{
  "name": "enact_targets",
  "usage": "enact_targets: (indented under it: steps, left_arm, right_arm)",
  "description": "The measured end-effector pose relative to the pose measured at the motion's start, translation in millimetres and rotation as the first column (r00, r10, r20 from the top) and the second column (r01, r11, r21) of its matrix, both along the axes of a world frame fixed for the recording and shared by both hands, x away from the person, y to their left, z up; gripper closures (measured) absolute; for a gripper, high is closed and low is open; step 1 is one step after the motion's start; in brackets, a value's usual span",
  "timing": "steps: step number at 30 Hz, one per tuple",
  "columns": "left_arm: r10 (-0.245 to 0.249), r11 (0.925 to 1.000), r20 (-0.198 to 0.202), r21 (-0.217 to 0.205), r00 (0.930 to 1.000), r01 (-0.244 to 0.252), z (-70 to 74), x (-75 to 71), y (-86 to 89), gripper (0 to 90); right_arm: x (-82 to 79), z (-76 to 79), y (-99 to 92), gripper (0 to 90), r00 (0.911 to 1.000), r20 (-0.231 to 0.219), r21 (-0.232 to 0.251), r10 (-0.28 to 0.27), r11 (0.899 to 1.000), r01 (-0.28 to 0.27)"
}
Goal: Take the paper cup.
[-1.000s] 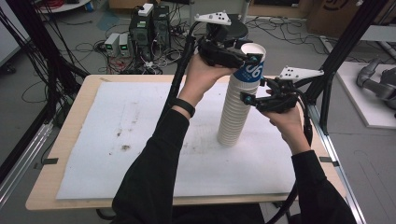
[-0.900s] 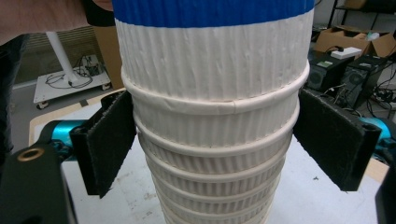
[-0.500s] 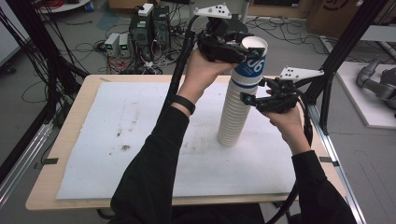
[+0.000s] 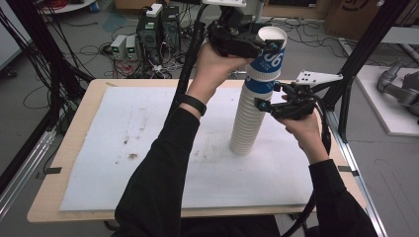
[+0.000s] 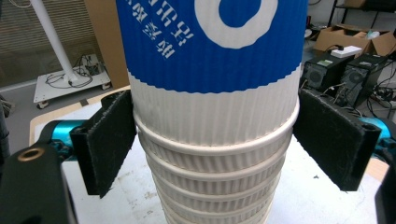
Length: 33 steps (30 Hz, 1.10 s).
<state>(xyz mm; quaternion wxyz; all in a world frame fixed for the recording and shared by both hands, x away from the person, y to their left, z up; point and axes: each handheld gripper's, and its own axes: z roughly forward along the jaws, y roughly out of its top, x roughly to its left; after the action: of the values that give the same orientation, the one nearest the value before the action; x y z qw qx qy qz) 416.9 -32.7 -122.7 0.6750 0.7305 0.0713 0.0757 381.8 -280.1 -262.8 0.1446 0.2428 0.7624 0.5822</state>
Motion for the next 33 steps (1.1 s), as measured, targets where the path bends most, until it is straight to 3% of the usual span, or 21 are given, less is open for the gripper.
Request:
enact_targets:
  steps: [6, 16, 21, 33]
  left_arm:
    - [-0.003, 0.9995, 0.010, -0.030, 0.9999, 0.003, 8.0, -3.0, 4.1, 30.1]
    - [0.002, 0.9993, 0.053, -0.039, 0.9986, 0.000, 25.8, -12.5, 10.4, 30.1]
    - [0.003, 0.9988, 0.052, -0.048, 0.9987, 0.000, 29.8, -16.8, 19.6, 30.2]
    - [0.028, 0.9996, 0.060, -0.001, 0.9978, -0.028, 28.3, -29.5, 48.1, 30.1]
  right_arm:
    - [-0.2, 0.0, 0.2, 14.4, 1.0000, -0.001, 0.001, 0.001, 1.000, -0.001]
    - [-0.4, 0.0, 0.0, 14.4, 1.0000, -0.003, 0.000, 0.001, 1.000, -0.001]
    - [-0.7, 0.0, -0.3, 14.4, 1.0000, -0.004, 0.001, 0.000, 1.000, 0.000]
    - [-1.1, 0.2, 0.2, 14.5, 1.0000, -0.007, -0.004, -0.004, 1.000, 0.004]
